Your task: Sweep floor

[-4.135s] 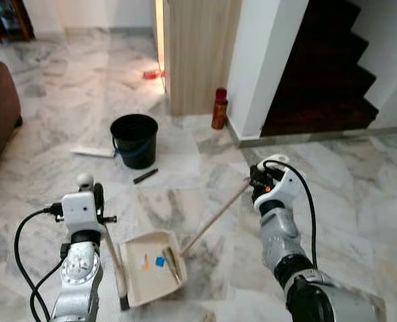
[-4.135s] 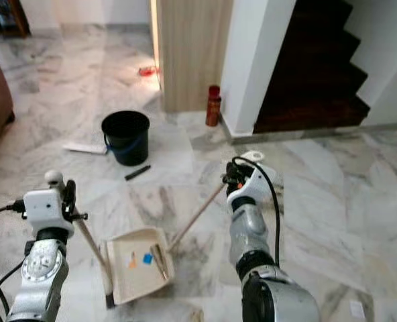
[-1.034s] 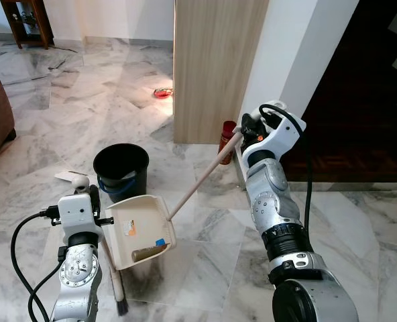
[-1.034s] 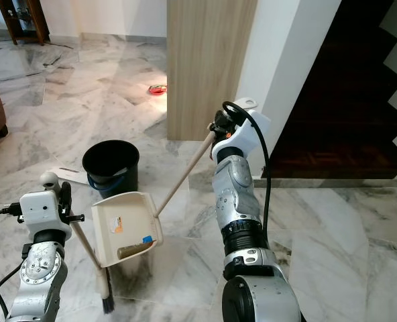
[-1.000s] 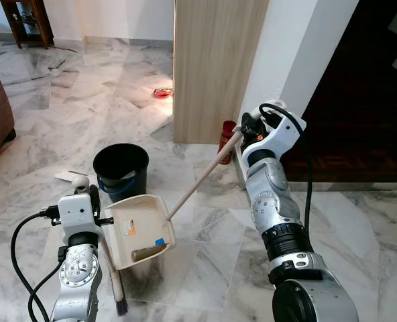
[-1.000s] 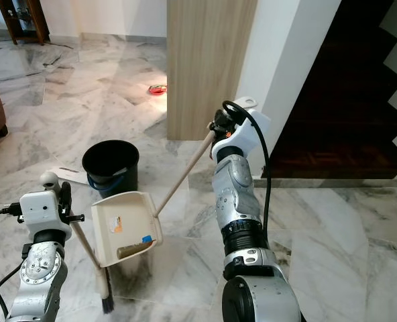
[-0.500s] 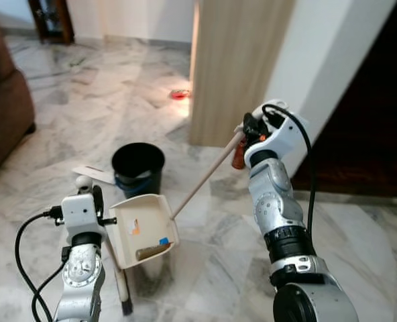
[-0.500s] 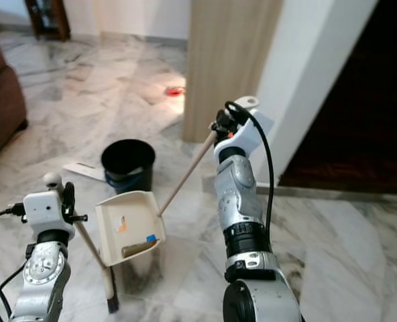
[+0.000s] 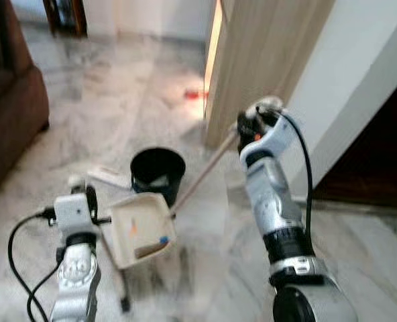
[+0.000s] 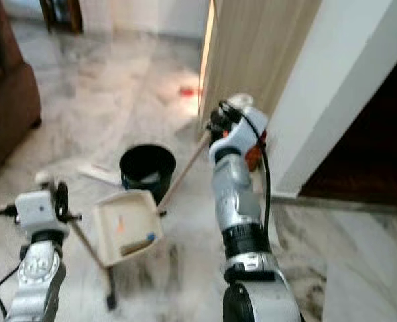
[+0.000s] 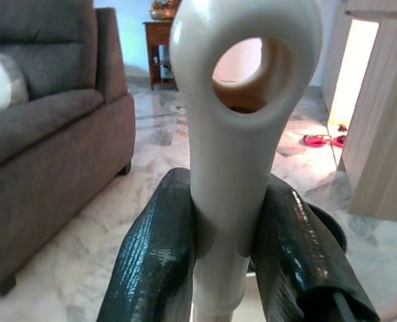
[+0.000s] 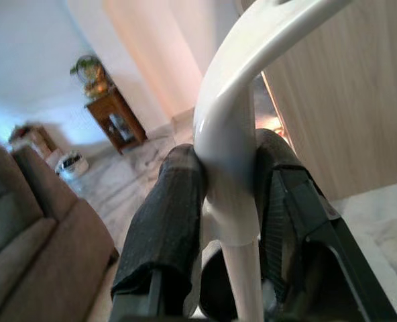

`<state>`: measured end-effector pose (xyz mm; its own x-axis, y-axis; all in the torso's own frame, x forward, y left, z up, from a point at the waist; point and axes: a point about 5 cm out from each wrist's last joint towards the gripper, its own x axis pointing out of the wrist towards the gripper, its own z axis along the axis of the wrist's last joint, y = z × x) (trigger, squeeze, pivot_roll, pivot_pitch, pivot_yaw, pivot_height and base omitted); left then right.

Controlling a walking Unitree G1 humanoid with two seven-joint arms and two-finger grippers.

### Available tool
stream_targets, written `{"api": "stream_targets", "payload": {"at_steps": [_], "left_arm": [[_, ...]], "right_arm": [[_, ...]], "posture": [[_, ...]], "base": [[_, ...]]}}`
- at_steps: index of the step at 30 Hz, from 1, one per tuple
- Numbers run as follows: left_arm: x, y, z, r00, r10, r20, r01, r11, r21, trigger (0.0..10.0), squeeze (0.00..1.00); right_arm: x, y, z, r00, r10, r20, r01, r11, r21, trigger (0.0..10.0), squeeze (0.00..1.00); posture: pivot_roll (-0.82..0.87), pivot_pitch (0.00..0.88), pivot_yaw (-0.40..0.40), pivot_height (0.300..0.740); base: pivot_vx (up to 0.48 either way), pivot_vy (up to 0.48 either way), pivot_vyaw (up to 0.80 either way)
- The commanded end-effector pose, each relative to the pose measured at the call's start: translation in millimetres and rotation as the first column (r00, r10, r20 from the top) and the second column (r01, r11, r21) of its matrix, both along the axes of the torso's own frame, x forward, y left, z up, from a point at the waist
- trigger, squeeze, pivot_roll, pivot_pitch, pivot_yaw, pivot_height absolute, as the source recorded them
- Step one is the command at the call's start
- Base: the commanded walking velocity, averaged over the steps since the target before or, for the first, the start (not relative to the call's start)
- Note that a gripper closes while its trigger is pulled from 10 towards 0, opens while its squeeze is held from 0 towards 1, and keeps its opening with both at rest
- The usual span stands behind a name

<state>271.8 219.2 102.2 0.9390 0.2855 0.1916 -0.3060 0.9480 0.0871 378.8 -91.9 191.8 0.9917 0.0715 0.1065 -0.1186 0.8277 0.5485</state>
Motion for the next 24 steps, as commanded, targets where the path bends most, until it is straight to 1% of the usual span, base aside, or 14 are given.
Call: {"api": "stream_targets", "payload": {"at_steps": [1, 11, 18, 20, 22, 24], "left_arm": [[4.6, -9.0, 14, 0.996, -0.034, 0.077, 0.033, 0.999, 0.006, 10.0, 0.0], [4.1, -9.3, 15, 0.996, -0.041, 0.08, 0.04, 0.999, 0.009, 10.0, 0.0], [3.9, -9.2, 16, 0.996, -0.043, 0.082, 0.043, 0.999, 0.009, 10.0, 0.0], [3.8, -9.0, 16, 0.996, -0.044, 0.082, 0.044, 0.999, 0.008, 10.0, 0.0], [3.7, -8.9, 16, 0.996, -0.045, 0.082, 0.044, 0.999, 0.009, 10.0, 0.0], [3.4, -9.7, 15, 0.996, -0.051, 0.075, 0.05, 0.998, 0.024, 10.0, 0.0]], "right_arm": [[-0.3, 0.8, 13, 0.999, -0.011, 0.047, 0.008, 0.997, 0.074, 10.0, 0.0], [-0.6, 0.5, 14, 0.999, -0.02, 0.045, 0.016, 0.996, 0.083, 10.0, 0.0], [-1.3, 3.3, 21, 0.998, -0.014, 0.067, 0.007, 0.995, 0.101, 10.0, 0.0], [-1.2, 6.2, 25, 0.997, -0.006, 0.081, -0.002, 0.995, 0.101, 10.0, 0.0], [-1.2, 7.6, 28, 0.995, -0.009, 0.097, -0.001, 0.996, 0.094, 10.0, 0.0], [-1.1, 9.9, 33, 0.992, -0.011, 0.123, 0.003, 0.998, 0.063, 10.0, 0.0]], "posture": [[0.1, 0.0, -0.084, 0.74], [0.1, 0.0, -0.081, 0.74], [0.1, 0.0, -0.078, 0.74], [0.1, 0.0, -0.078, 0.74], [0.1, 0.0, -0.074, 0.74], [0.1, 0.0, -0.073, 0.74]], "base": [[0.0, 0.375, 0.0], [0.0, 0.0, 0.0], [0.0, 0.0, 0.0], [0.0, 0.0, 0.0], [0.0, 0.0, 0.0], [0.0, 0.0, 0.0]]}}
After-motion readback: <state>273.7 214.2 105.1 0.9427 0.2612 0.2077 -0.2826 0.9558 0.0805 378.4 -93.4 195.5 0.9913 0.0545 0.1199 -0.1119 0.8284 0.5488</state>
